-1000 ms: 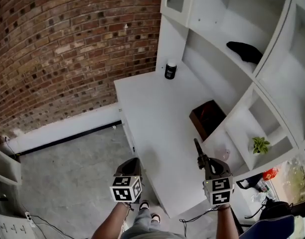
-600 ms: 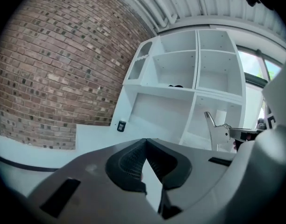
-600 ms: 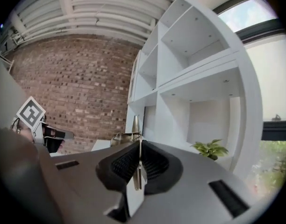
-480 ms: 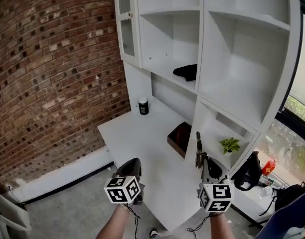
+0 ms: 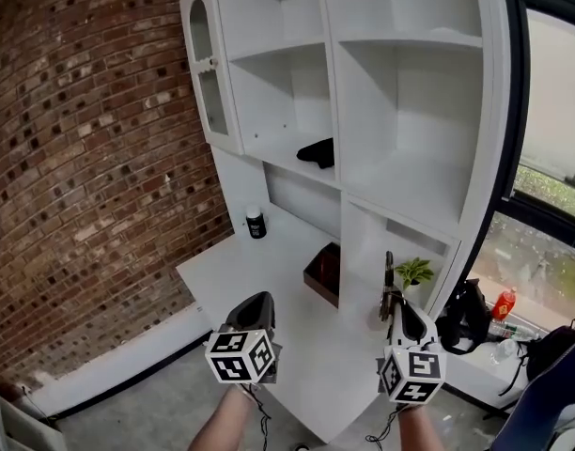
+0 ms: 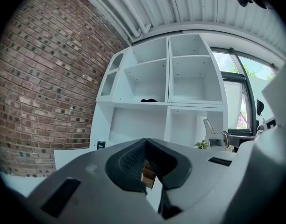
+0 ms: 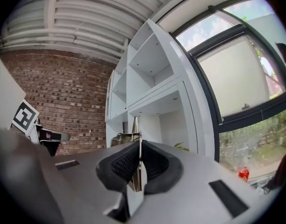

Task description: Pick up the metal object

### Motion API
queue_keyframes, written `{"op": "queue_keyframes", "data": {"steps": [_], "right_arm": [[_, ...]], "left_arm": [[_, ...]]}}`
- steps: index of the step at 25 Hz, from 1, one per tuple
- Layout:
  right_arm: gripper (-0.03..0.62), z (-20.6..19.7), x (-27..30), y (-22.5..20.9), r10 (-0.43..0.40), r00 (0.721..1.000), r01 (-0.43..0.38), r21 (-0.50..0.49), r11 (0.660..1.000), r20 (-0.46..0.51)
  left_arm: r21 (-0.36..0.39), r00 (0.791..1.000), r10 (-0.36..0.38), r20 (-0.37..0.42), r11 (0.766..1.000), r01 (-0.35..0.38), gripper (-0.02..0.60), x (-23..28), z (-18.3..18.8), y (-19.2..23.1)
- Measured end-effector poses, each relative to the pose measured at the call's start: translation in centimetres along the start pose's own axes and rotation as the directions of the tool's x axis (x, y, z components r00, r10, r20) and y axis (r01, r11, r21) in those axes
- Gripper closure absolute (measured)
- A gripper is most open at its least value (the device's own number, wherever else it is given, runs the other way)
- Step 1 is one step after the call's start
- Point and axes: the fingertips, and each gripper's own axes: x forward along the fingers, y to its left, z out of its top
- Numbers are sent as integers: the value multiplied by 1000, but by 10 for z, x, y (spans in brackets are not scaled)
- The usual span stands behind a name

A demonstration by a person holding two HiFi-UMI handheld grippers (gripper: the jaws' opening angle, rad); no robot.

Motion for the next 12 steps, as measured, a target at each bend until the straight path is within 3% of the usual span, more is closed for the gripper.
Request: {"op": "queue_keyframes", "data": {"steps": [12], "right_arm": [[586, 5, -11, -14, -10, 1000, 10, 17, 1000, 16]], "left_arm": [[-22, 1000, -15, -1, 1000, 15, 577, -1, -7, -16]]}}
